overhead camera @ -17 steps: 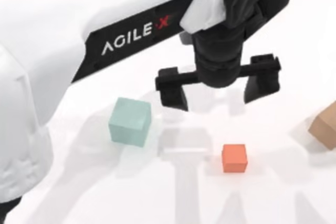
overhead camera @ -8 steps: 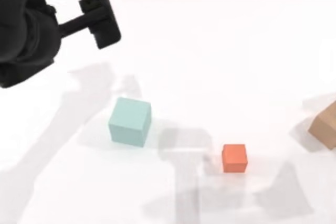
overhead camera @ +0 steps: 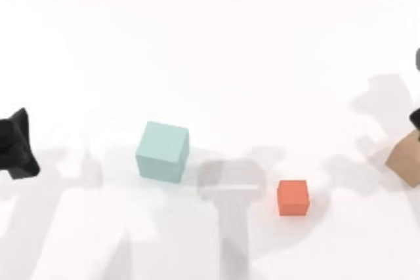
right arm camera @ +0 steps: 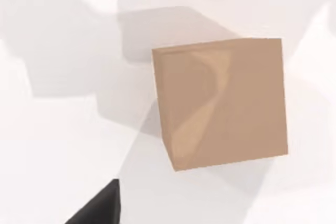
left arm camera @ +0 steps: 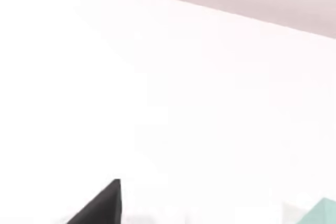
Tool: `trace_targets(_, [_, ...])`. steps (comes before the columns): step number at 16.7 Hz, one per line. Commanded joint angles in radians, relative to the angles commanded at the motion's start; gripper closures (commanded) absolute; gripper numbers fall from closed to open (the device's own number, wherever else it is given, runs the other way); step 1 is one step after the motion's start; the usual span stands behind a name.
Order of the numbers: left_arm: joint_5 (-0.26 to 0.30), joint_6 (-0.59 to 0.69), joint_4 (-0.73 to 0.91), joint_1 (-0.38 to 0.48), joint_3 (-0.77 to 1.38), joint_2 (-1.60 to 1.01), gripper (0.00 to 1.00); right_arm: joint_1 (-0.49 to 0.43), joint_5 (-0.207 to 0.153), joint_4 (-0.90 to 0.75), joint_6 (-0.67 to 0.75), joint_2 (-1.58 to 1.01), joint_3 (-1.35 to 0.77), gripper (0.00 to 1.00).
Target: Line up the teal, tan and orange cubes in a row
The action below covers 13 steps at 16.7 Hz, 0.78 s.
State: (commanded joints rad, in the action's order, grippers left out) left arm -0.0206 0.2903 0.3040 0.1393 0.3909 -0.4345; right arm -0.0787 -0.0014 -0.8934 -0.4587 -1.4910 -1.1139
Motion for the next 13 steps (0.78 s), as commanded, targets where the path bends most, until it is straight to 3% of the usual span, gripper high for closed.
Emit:
trace_targets(7, [0.018,-0.264,-0.277,-0.148,-0.361,0.397,0.0,-0.013,0.001,-0.186,-0.094,-0.332,-0.24,0.0])
trace_targets(13, [0.021,-0.29,-0.304,-0.159,-0.391,0.435,0.0,-0.014,0.002,-0.203,-0.102,-0.359,-0.261,0.0])
